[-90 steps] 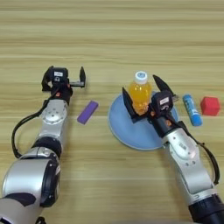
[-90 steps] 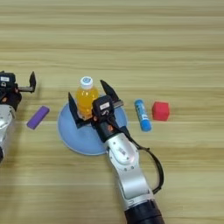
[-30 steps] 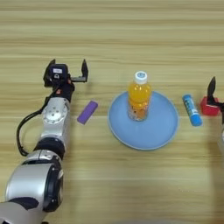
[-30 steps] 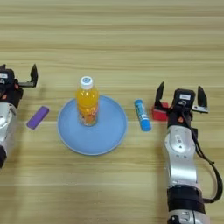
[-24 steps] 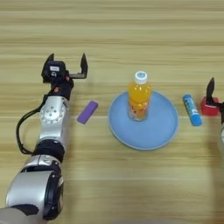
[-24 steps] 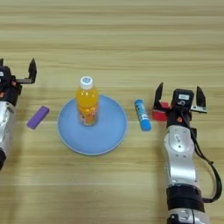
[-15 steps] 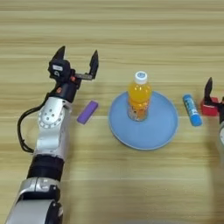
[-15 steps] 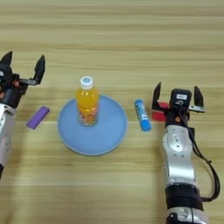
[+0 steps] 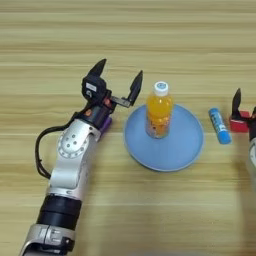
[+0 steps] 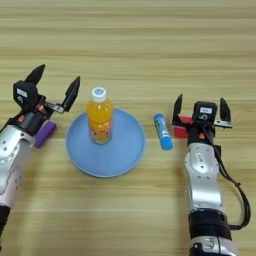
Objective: Move the objects on the table
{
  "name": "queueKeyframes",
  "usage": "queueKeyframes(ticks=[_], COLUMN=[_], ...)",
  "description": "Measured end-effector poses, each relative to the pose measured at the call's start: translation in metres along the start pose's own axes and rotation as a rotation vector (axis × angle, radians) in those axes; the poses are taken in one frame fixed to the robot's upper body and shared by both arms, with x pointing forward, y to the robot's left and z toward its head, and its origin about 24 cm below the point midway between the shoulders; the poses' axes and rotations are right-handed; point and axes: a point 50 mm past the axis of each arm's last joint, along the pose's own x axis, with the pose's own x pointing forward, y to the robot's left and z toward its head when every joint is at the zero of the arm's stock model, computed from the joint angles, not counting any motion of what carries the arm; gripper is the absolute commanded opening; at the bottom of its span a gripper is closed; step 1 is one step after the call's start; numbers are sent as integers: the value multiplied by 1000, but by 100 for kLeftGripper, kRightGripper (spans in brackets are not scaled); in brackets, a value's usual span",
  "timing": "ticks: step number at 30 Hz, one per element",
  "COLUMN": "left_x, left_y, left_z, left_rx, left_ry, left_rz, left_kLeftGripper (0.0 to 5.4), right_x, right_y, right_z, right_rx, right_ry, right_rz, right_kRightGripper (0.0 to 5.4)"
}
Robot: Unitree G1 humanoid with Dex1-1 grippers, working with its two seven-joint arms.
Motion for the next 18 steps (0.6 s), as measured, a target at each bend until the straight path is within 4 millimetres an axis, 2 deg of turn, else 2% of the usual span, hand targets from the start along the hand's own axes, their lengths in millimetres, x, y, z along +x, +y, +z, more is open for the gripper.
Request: queueKeyframes(ticks=[4,18], left_x=[-1,-2], left_y=[-9,-11], left_z=[-9,-10], left_rx=[3,14], left_ry=[38,39], left_rz=[-55,-64], left_kLeftGripper=[540,540], right_x=[0,0], right_y=[0,1], right_z=[0,0], right_rx=[0,0], right_ry=[-1,-1], right_rz=[0,3], right_kRightGripper=[538,538])
